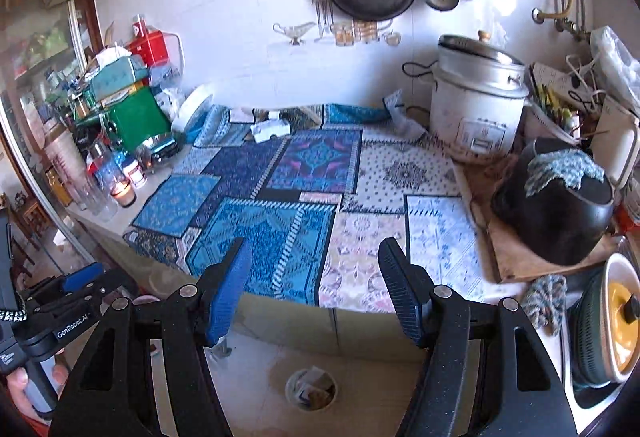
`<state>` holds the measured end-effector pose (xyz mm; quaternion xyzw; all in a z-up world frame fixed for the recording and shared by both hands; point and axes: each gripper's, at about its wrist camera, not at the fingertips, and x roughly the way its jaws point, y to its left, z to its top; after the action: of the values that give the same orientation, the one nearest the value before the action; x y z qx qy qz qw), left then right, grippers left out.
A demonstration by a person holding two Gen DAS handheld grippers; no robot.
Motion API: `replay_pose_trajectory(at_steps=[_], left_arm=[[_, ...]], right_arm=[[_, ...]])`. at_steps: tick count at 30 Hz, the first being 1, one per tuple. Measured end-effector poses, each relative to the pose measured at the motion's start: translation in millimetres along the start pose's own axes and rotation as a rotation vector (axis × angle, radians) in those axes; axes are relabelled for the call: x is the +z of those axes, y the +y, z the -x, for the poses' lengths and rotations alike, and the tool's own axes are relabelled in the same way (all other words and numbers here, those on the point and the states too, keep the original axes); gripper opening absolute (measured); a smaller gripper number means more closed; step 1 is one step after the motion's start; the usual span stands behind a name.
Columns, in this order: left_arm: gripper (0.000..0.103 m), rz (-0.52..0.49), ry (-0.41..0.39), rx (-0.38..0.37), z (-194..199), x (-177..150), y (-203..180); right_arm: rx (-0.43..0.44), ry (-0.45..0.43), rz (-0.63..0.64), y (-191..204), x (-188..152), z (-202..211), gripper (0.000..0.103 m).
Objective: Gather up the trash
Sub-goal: 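Raise both tools back up to the counter, then grasp the white plastic tray with the left gripper while the right grasps the dark bottle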
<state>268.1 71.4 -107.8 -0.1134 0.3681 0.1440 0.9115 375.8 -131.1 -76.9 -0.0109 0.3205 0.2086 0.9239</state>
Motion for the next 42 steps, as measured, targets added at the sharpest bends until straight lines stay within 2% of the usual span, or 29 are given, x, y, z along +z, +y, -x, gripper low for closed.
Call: replay_pose_trajectory(at_steps=[4,7,11,12,13,18,22,25,28,33,38,39,42], left_arm=[[0.043,-0.002,-0.063,-0.015,3.8,34.7,6.2],[0.049,-0.002,-0.107,-0.047,-0.8,64.0,16.1],[0.055,-0.024,-0.165,-0.068,-28.0,105.0,35.6],[0.055,-0.028,-0.172,-0.074,-39.1,116.4,42.1],[0.055,-0.032,-0.174,-0.085,-51.6,129.7,48.1],[0.055,-0.057,-0.133,-0.128,-113.1,199.0,74.8],[0.057,-0.077,-0.074,-0.203,-160.0,246.6,88.6],[0.057,-0.11,-0.067,-0.219,-191.2,271.6,96.2],[0.057,-0.115,-0.044,-0.221,-218.5,288.5,103.1],[0.059,-0.105,-0.008,-0.214,-260.3,305.5,113.0],[0.059,-0.059,0.064,-0.161,-304.3,310.7,121.1],[0.059,-0.044,0.098,-0.145,-312.5,309.6,121.7],[0.059,-0.013,0.133,-0.095,-336.2,304.9,122.1]], right_arm=[[-0.007,-0.043,0.032,5.9,23.7,-1.4,0.062],[-0.003,-0.064,0.048,15.0,39.0,-15.4,0.062],[-0.017,-0.079,0.056,30.7,64.5,-51.3,0.064],[-0.028,-0.079,0.057,35.7,72.4,-62.8,0.069],[-0.038,-0.085,0.055,40.1,79.3,-70.8,0.075],[-0.077,-0.1,0.028,68.3,123.1,-123.1,0.087],[-0.091,-0.063,0.011,84.0,155.3,-168.7,0.087],[-0.079,-0.045,-0.035,90.1,173.4,-202.7,0.087],[-0.065,-0.002,-0.055,94.8,188.2,-236.7,0.087],[-0.079,0.057,0.022,105.1,209.6,-298.2,0.087],[0.027,0.116,0.059,108.0,227.6,-366.1,0.087],[0.038,0.13,0.074,109.1,231.0,-380.6,0.087],[0.079,0.165,0.137,112.6,237.8,-426.6,0.087]])
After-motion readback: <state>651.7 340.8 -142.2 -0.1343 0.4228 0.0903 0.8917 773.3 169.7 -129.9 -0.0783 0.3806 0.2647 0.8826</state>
